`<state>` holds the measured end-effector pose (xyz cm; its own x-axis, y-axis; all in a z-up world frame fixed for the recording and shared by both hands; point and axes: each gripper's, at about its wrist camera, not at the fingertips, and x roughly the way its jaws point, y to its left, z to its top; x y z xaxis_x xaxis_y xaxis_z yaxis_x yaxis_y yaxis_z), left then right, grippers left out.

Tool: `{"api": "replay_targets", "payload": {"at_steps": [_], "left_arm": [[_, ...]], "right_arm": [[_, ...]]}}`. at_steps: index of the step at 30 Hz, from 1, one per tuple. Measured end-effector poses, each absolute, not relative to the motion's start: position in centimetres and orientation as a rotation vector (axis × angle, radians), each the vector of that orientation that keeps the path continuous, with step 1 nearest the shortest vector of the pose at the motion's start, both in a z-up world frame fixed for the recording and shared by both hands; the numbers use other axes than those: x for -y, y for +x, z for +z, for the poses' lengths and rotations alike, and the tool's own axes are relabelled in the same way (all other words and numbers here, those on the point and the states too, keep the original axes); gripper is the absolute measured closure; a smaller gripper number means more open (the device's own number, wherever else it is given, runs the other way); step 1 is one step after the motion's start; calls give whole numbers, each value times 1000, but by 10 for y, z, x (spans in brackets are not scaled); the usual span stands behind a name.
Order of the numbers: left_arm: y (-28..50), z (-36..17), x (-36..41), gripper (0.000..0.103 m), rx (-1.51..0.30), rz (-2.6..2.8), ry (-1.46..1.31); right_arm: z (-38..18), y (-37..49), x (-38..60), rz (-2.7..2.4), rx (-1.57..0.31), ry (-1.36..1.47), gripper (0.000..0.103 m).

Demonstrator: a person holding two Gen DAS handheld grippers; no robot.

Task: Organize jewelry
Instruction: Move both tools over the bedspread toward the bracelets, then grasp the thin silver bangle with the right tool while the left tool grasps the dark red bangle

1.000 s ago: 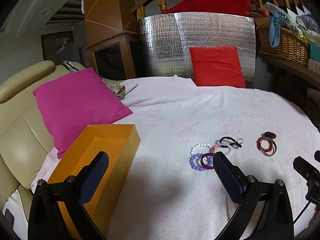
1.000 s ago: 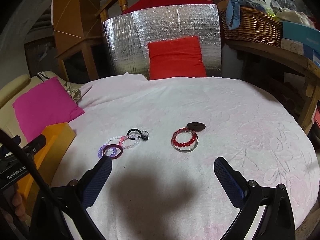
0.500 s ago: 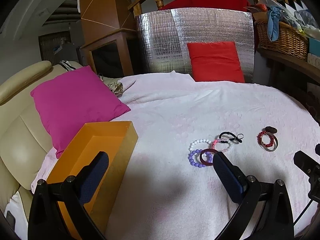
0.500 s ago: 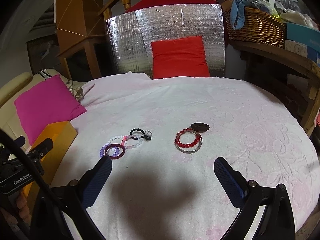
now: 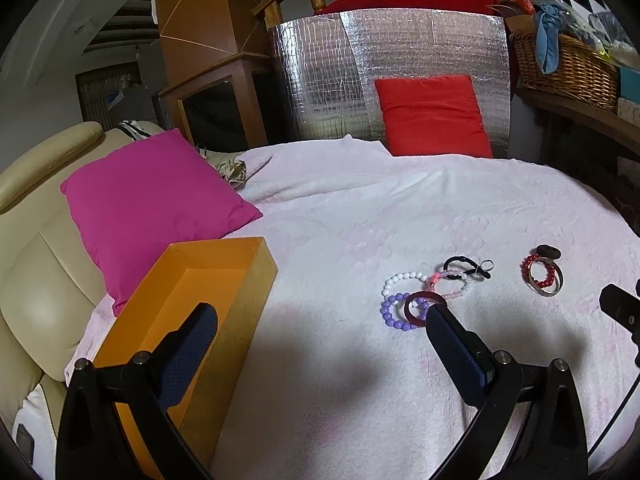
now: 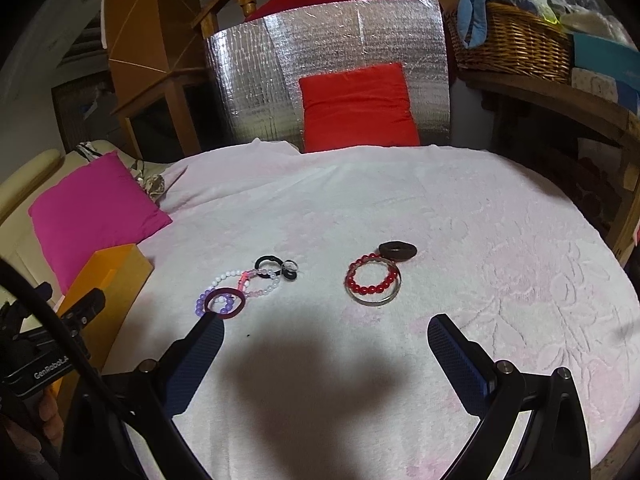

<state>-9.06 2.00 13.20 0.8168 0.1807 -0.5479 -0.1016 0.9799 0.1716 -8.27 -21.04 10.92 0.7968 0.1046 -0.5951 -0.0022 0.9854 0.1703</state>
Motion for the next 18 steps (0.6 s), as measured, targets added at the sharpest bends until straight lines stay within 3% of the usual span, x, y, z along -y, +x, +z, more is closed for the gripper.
{"api": "replay_targets", "payload": {"at_steps": [14,18], "left_arm": [[-63,114,-19,0,-672,145,139],[-27,95,-21,0,-773,119,75]], "right_arm": [[91,-50,249,40,-750,277,0],[81,-29,258,43,-788,296,10]]}}
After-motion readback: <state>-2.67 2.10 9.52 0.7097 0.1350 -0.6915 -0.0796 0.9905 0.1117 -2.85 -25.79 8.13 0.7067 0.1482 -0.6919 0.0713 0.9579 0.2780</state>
